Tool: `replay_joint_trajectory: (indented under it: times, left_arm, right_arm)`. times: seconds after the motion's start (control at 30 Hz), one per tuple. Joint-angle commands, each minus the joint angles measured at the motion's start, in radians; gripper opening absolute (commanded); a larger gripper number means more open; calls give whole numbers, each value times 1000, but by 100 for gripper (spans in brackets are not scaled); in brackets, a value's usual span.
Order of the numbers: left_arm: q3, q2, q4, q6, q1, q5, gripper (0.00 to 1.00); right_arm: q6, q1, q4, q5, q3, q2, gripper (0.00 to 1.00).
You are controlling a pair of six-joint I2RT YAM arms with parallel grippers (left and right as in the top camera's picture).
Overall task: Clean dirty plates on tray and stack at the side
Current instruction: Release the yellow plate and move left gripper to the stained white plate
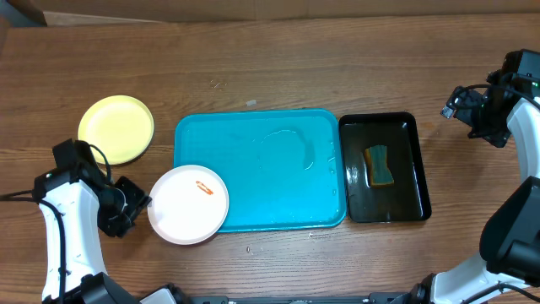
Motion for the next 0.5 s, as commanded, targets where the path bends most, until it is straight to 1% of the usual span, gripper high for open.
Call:
replay_joint_trajectory:
  times: [0.0, 0.03, 0.1, 0.17, 0.27, 0.37, 0.47]
  left_arm:
    - [-26, 0, -6, 23, -5, -21, 46]
    - [-32, 0, -7, 25, -5, -21, 45]
    - [-48, 0, 2, 25, -5, -21, 44]
    - [-69, 0, 24, 25, -5, -21, 38]
    - [-111, 0, 67, 21, -5, -17, 34]
    - [-146, 0, 98, 21, -5, -17, 32]
    - [-183, 0, 131, 21, -5, -17, 32]
  right_arm:
    - [11, 0, 5, -1, 14, -3, 100]
    - [11, 0, 5, -1, 14, -3, 100]
    - [11, 0, 6, -1, 14, -3, 100]
    - [11, 0, 5, -1, 14, -3, 100]
    - [11, 0, 5, -2, 14, -3, 100]
    - [11, 0, 5, -1, 14, -3, 100]
    - [11, 0, 5, -1, 14, -3, 100]
